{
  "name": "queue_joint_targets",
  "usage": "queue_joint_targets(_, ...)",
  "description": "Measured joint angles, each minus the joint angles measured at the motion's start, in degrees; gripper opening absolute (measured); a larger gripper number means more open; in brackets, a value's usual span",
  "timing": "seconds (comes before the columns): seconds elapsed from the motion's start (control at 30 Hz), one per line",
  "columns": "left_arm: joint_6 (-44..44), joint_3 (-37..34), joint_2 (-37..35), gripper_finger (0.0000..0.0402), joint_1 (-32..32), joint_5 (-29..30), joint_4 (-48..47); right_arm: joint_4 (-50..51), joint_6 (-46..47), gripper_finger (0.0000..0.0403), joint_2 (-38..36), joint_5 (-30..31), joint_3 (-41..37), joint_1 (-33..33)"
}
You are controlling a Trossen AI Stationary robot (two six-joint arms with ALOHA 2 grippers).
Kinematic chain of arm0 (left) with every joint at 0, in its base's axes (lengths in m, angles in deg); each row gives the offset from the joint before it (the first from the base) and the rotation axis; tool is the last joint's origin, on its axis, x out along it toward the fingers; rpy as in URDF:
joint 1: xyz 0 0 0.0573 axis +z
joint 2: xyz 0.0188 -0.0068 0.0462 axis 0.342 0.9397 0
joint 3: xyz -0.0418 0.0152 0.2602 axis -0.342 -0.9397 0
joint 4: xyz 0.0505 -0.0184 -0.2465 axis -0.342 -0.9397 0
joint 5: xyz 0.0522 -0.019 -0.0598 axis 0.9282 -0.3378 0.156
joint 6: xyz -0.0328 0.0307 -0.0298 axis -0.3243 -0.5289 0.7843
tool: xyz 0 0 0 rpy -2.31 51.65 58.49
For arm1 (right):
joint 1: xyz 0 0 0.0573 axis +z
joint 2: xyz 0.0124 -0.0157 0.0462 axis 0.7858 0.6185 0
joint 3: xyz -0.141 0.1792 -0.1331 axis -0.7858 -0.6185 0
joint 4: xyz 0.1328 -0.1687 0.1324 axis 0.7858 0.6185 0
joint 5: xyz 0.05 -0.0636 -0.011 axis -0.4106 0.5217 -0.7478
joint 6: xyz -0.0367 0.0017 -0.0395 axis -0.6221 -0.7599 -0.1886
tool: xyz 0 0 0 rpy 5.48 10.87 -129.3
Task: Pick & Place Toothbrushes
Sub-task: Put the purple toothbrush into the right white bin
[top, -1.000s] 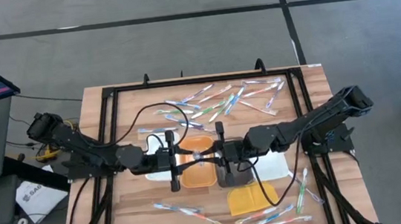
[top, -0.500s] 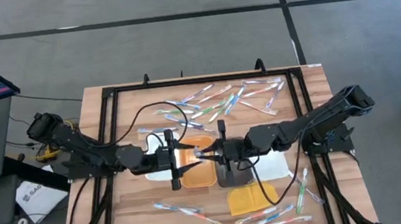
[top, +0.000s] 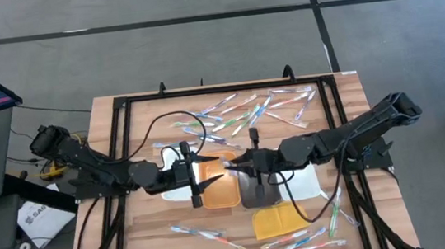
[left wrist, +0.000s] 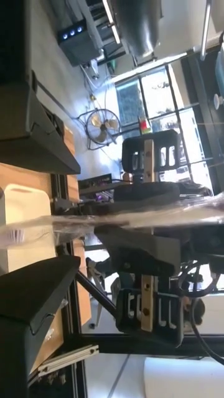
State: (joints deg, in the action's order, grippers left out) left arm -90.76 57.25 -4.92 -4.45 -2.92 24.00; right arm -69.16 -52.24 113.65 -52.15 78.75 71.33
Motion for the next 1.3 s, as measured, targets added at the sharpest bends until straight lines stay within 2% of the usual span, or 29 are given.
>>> queue_joint_targets(0.17, 0.0, 0.0, 0.0, 0.0218, 0.0, 0.0, 0.0, 2.8, 2.9, 0.0019, -0.7, 2.3, 0.0, -0.1)
queue_joint_targets(0.33, 0.0, 0.0, 0.0, 0.0218, 0.0, 0.3, 0.0, 8.1, 7.8, 0.0019, -1.5, 7.0, 0.0, -0.7)
queue_joint_targets(0.43, 0.0, 0.0, -0.5, 0.0213, -0.1, 3.3, -0.1, 12.9, 11.6, 0.0019, -2.6, 9.8, 0.0, -1.2)
queue_joint_targets(0.57, 0.0, 0.0, -1.3, 0.0207, -0.8, 10.3, -2.7, 20.5, 18.2, 0.0019, -3.1, 12.5, 0.0, -2.5)
queue_joint_targets(0.77, -0.6, 0.0, -3.4, 0.0202, -3.2, 26.1, -5.7, 33.0, 29.5, 0.0021, -3.6, 12.8, 0.0, -5.8)
queue_joint_targets(0.87, -1.0, 0.0, -4.8, 0.0204, -4.9, 31.6, -7.7, 39.5, 34.5, 0.0021, -3.7, 12.7, 0.0, -6.8)
queue_joint_targets(1.07, -1.8, 0.0, -7.2, 0.0205, -7.9, 33.2, -9.1, 50.4, 41.7, 0.0022, -4.3, 12.6, 0.0, -7.1)
queue_joint_targets(1.3, -1.8, 0.0, -7.9, 0.0203, -9.4, 33.2, -9.5, 63.6, 51.8, 0.002, -5.8, 12.4, 0.1, -3.7)
